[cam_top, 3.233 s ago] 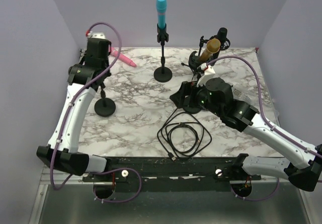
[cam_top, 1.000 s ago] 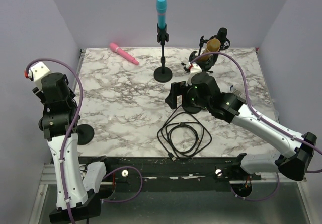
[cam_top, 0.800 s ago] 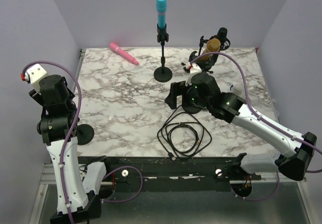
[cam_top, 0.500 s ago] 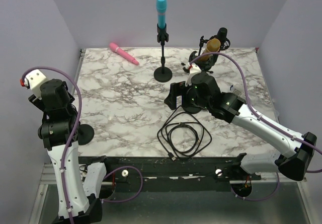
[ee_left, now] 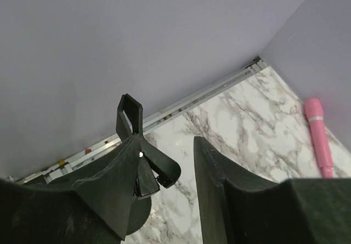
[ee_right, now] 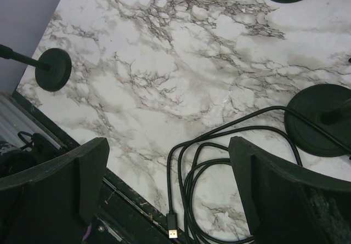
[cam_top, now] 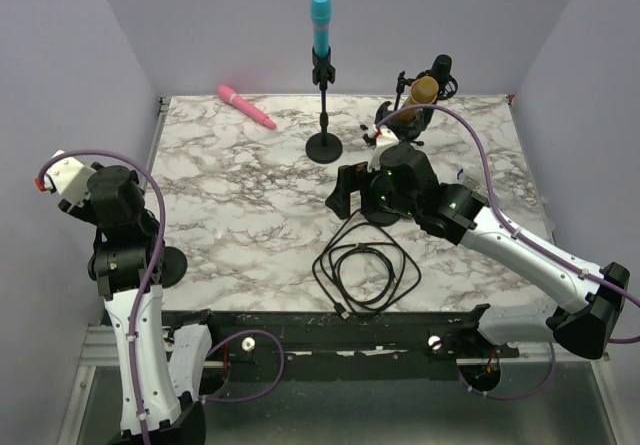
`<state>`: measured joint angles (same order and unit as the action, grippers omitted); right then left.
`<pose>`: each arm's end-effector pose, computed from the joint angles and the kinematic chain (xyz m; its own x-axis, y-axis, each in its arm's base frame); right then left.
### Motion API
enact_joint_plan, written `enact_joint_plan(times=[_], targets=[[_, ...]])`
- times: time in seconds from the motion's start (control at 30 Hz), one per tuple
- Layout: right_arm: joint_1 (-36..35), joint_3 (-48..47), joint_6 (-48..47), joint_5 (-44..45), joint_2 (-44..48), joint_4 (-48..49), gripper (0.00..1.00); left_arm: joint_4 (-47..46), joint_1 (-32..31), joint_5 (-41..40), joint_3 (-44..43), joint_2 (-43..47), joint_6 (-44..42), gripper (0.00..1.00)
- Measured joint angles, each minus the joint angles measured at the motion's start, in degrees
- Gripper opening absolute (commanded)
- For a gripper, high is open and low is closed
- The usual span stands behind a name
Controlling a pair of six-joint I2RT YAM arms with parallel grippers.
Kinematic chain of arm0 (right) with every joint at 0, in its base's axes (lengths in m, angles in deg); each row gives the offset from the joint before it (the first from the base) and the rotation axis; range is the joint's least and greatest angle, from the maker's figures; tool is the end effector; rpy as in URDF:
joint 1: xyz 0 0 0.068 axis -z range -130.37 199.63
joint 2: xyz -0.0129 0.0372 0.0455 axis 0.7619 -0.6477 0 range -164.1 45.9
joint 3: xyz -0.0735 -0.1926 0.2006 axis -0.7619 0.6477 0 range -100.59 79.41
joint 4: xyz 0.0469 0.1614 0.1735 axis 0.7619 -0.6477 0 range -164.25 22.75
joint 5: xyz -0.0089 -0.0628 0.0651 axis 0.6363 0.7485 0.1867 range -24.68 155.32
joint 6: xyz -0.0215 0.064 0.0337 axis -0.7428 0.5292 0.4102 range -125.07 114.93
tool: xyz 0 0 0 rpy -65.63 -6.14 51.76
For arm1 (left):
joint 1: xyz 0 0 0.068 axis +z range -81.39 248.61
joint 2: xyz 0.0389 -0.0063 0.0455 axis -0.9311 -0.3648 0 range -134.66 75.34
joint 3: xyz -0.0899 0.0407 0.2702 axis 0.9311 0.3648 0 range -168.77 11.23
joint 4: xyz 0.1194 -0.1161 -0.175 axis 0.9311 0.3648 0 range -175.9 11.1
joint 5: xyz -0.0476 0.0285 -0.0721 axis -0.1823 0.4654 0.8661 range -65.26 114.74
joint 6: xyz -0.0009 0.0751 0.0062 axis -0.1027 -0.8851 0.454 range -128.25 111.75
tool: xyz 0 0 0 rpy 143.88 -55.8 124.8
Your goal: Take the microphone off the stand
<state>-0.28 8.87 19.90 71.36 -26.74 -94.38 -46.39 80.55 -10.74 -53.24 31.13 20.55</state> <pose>0.1868 0.2116 0.3648 -0.5814 -0.0386 -0.8127 -0.5032 0.8020 0.3219 0.1173 0.0624 0.4005 0.0569 -0.3889 -0.9195 -0.7729 0.5659 -0.2872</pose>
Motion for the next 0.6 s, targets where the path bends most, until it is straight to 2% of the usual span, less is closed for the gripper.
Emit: enact_joint_plan(times=[0.17, 0.3, 0.47, 0.53, 0.6], targets=[[0.00, 0.00, 0.00, -0.74, 0.00, 0.02, 1.00, -3.02, 0.07, 0.09, 4.94, 3.76, 4.28, 0.33], [0.00, 0.00, 0.00, -1.11, -0.02, 0.04, 1.00, -1.77, 0.07, -0.33, 8.83, 1.97, 8.94, 0.34], [0.00, 0.00, 0.02, -1.31, -0.02, 0.04, 1.00, 2.23, 0.04, -1.86, 11.69, -1.60, 13.25, 0.48], [0.00, 0.00, 0.02, -1.33, -0.02, 0.04, 1.00, -0.22, 0.04, -1.92, 13.20, -0.70, 14.49, 0.50], [0.00, 0.00, 0.02, -1.33, -0.02, 0.04, 1.00, -1.03, 0.02, -1.92, 13.81, 0.09, 15.28, 0.57]])
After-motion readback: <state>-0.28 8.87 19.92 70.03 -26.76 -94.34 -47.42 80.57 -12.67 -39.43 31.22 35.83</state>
